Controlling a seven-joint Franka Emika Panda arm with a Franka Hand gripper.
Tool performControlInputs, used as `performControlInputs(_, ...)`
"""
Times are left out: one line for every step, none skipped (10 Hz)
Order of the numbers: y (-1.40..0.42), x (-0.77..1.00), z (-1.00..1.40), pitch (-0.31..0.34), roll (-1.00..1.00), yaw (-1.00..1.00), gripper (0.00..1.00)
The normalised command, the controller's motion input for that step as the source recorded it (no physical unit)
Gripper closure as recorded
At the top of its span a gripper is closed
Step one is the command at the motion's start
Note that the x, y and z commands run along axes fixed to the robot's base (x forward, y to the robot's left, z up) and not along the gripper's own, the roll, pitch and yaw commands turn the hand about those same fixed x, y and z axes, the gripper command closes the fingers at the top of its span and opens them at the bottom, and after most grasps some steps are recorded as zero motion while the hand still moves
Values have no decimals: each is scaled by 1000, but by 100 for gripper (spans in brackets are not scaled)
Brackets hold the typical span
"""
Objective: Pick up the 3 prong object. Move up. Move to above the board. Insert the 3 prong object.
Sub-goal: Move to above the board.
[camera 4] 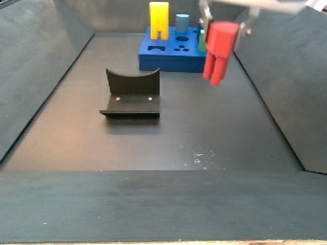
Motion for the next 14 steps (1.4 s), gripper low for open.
performControlInputs(54,232,1000,111,29,-155,100)
performControlInputs(48,205,1000,101,19,-122,100)
performControlInputs(37,141,902,90,9,-82,100)
performControlInputs(26,91,743,85,6,-64,100)
performControlInputs(16,49,533,84,5,-53,100)
performControlInputs(13,35,428,82,4,-49,100)
performControlInputs(10,23,215,80,3,-46,100)
performControlInputs(-1000,136,307,158,-5,1000,100)
performControlInputs(-1000,138,302,164,7,1000,100)
performControlInputs(-1000,137,308,173,16,1000,100)
performControlInputs(-1000,142,309,176,-5,1000,100)
performControlInputs(-1000,146,310,185,-2,1000,100)
performControlInputs(-1000,153,313,208,12,1000,100)
performControlInputs(-1000,158,314,193,24,829,100)
